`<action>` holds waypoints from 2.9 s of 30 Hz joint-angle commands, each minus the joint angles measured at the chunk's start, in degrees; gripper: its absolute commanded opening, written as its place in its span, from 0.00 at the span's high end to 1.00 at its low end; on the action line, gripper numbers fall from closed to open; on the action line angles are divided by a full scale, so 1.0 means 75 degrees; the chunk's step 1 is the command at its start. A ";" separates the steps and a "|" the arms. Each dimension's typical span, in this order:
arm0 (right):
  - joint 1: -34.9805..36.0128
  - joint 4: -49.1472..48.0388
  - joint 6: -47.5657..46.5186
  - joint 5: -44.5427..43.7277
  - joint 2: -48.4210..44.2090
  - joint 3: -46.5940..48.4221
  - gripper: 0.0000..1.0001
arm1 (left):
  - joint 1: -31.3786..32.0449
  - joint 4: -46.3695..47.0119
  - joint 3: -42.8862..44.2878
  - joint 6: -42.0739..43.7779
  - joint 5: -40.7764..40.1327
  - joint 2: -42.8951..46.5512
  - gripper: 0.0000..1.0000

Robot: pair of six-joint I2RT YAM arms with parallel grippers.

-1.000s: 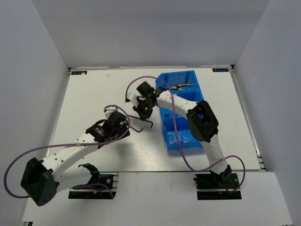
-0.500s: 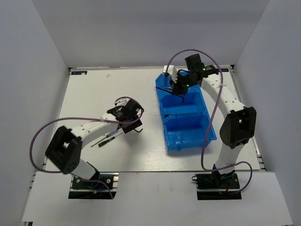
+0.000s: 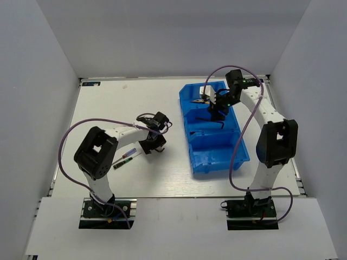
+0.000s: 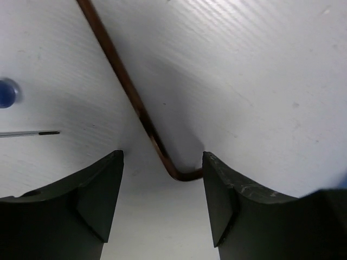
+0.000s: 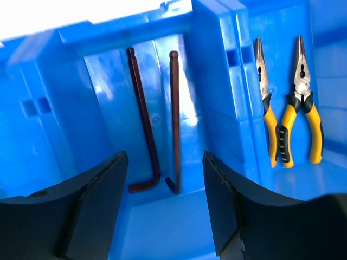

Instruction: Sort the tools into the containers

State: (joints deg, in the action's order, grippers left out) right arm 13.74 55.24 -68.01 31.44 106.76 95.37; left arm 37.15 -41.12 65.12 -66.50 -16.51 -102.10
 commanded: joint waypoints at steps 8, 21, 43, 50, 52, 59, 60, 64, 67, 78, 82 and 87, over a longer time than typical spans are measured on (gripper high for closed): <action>-0.0495 -0.0474 0.1531 0.1608 -0.1741 -0.0879 0.36 | -0.0125 -0.0796 0.0644 -0.0239 -0.0469 -0.0752 0.48; -0.1350 -0.0838 0.2340 0.2054 -0.3137 -0.2509 0.36 | 0.0085 0.0801 0.1053 0.2016 -0.0705 -0.0426 1.00; -0.2359 -0.0123 0.2177 0.2781 -0.3301 -0.2896 0.65 | 0.0391 0.5285 0.3749 0.9828 0.6057 -0.1772 0.80; -0.2488 -0.0381 0.2259 0.2968 -0.3489 -0.2920 0.50 | 0.0461 0.5460 0.3073 0.9664 0.5613 -0.1258 0.61; -0.2464 -0.0428 0.2364 0.3062 -0.3419 -0.2873 0.43 | 0.0461 0.5460 0.2850 0.9524 0.5414 -0.0977 0.61; -0.1963 -0.0475 0.2760 0.3999 -0.2974 -0.2405 0.53 | 0.0075 0.3637 0.0881 0.6376 0.0426 0.1576 0.70; -0.1543 -0.0452 0.2821 0.3883 -0.2695 -0.2218 0.90 | -0.0065 0.2518 0.0763 0.5837 -0.0055 0.1799 0.75; -0.0208 -0.0778 0.3125 0.3193 -0.2202 -0.1853 1.00 | -0.0568 -0.0006 -0.0311 0.2710 -0.1383 0.3039 0.82; 0.0636 -0.1061 0.3395 0.2876 -0.1757 -0.1584 0.90 | -0.1036 -0.0049 -0.1426 0.2561 -0.1186 0.3733 0.55; 0.1625 -0.1003 0.3970 0.2863 -0.0840 -0.0856 0.70 | -0.1929 0.0748 -0.1652 0.5911 0.0103 0.3009 0.38; 0.1602 -0.1260 0.4029 0.2781 -0.1203 -0.1418 0.70 | -0.2233 0.1134 -0.1746 0.6346 0.0654 0.2494 0.40; 0.1555 -0.1214 0.3900 0.2523 -0.1589 -0.1759 0.68 | -0.2304 0.1275 -0.1828 0.6417 0.1111 0.2013 0.43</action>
State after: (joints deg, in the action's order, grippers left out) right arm 25.58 46.59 -38.63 50.94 98.32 82.91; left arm 20.45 -33.69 51.18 -20.58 -12.05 -87.00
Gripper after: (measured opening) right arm 0.317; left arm 0.573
